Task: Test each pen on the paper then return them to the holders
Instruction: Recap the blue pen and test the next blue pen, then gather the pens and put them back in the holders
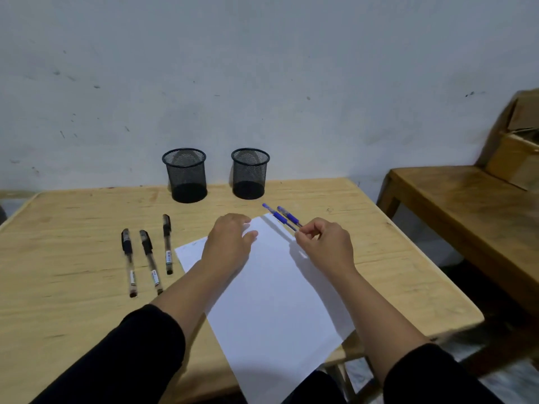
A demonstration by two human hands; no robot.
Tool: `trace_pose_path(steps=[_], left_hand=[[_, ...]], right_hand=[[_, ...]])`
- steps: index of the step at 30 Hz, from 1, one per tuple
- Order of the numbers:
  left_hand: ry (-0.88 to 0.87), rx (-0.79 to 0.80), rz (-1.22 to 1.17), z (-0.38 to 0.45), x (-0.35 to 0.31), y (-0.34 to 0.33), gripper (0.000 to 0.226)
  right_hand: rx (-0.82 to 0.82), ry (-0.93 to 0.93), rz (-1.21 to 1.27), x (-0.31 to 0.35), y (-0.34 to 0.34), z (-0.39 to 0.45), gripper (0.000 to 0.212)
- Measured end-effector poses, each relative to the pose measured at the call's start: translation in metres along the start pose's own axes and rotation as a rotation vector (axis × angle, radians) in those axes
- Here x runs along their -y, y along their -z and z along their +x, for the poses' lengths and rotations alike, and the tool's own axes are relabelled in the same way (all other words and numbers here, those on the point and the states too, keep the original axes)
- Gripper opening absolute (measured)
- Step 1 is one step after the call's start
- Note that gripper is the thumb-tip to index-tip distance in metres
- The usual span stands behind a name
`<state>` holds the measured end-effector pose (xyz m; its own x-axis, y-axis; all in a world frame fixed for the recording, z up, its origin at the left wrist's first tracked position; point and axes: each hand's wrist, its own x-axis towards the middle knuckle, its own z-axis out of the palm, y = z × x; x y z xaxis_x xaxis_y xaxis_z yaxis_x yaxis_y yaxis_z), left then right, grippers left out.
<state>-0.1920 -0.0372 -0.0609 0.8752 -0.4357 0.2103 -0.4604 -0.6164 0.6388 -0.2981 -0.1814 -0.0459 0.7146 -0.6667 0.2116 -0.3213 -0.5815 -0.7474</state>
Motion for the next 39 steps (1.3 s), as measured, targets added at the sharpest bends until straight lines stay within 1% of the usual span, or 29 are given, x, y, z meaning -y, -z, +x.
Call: trace_pose_path(steps=[3, 11, 14, 18, 21, 25, 29, 31, 33, 35, 37, 39], left_hand=[[-0.024, 0.025, 0.119, -0.001, 0.008, -0.013, 0.037], [-0.053, -0.031, 0.134, -0.003, 0.015, -0.021, 0.037], [-0.058, -0.044, 0.15, -0.002, 0.016, -0.023, 0.037], [-0.068, -0.06, 0.159, -0.003, 0.018, -0.025, 0.036], [-0.074, -0.067, 0.165, -0.003, 0.017, -0.026, 0.036], [-0.068, -0.063, 0.148, -0.005, 0.014, -0.021, 0.035], [-0.024, -0.138, 0.105, -0.015, 0.014, -0.005, 0.032], [0.041, -0.221, 0.074, -0.019, 0.015, 0.009, 0.031], [0.159, -0.341, 0.026, -0.022, 0.019, 0.026, 0.033], [0.3, -0.451, 0.057, -0.024, 0.027, 0.041, 0.041], [0.497, -0.463, 0.115, -0.028, 0.035, 0.054, 0.058], [0.672, -0.416, 0.123, -0.035, 0.042, 0.06, 0.074]], right_hand=[[-0.029, -0.005, -0.058, -0.011, -0.002, 0.01, 0.007], [-0.043, 0.015, -0.193, -0.023, -0.014, 0.032, 0.012], [-0.054, -0.003, -0.242, -0.025, -0.02, 0.032, 0.013], [-0.049, 0.02, -0.312, -0.025, -0.022, 0.029, 0.014], [-0.045, 0.042, -0.323, -0.024, -0.02, 0.028, 0.015], [-0.062, 0.114, -0.311, -0.02, -0.018, 0.024, 0.025], [-0.045, 0.164, -0.261, -0.012, -0.014, 0.031, 0.033], [-0.021, 0.171, -0.261, -0.007, -0.014, 0.035, 0.036], [-0.002, 0.17, -0.255, -0.005, -0.014, 0.037, 0.04], [0.025, 0.151, -0.256, -0.005, -0.015, 0.039, 0.045], [0.043, 0.126, -0.26, -0.006, -0.017, 0.04, 0.05], [0.05, 0.102, -0.267, -0.007, -0.018, 0.041, 0.055]])
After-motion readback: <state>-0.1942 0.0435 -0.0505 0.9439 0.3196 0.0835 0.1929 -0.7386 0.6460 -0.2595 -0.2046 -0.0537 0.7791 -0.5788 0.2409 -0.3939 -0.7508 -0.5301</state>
